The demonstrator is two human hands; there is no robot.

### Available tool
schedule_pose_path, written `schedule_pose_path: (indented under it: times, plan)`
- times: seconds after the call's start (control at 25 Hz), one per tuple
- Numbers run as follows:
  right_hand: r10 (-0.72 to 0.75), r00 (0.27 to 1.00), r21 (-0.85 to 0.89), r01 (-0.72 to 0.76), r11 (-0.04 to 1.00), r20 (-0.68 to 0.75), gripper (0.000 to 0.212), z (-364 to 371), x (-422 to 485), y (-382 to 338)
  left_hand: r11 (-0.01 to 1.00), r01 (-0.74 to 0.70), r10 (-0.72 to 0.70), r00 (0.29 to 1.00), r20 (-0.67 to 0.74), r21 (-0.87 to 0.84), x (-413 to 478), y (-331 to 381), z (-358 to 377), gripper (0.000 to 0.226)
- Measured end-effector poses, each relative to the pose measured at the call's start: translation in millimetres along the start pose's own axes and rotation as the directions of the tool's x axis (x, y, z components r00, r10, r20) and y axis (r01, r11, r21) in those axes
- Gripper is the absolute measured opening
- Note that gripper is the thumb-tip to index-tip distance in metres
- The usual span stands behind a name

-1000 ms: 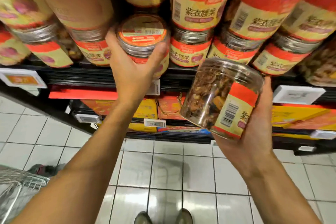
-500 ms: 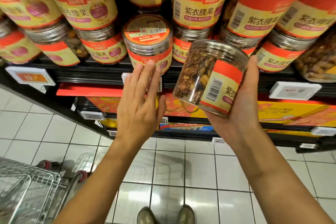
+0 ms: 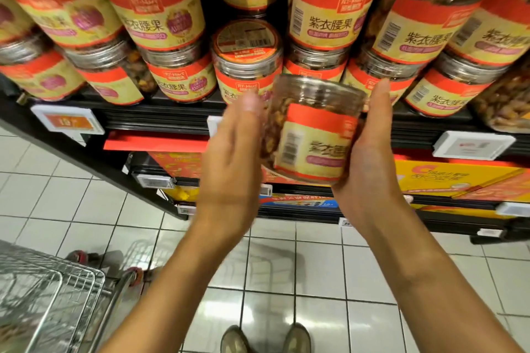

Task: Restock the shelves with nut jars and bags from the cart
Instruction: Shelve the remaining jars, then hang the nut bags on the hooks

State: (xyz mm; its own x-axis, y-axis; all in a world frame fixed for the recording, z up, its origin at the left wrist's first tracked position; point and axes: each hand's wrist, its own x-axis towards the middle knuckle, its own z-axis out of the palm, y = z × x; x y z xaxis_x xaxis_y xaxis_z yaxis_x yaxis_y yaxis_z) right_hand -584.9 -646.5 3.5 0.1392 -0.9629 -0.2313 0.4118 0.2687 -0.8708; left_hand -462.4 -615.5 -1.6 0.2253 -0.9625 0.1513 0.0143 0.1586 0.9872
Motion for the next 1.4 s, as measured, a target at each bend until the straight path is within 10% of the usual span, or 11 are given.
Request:
schedule_pose_path:
  times: [0.24, 0.4, 0.6, 1.4]
  plan:
    - [-0.147, 0.939, -0.098, 0.186, 0.978, 0.309, 0.065, 25, -20, -9, 0.996, -0.086, 0.085, 0.983, -0.162, 0.003, 4, 14, 3, 0.065]
    - [-0.297, 0.948, -0.274, 0.318, 0.908, 0.116, 0.047, 20, -33, -14, 0.983, -0.141, 0.114, 0.971, -0.211, -0.114, 18, 23, -13, 0.051]
    - [-0.385, 0.899, -0.335, 0.435, 0.836, 0.206, 0.059, 35, -40, -6, 0.969, -0.165, 0.134, 0.977, -0.166, -0.183, 38, 40, -18, 0.077]
    - [-0.439, 0.892, -0.475, 0.436, 0.765, 0.111, 0.038, 45, 32, 4, 0.978, -0.131, 0.127, 0.991, 0.036, 0.160, 50, -6, -40, 0.060]
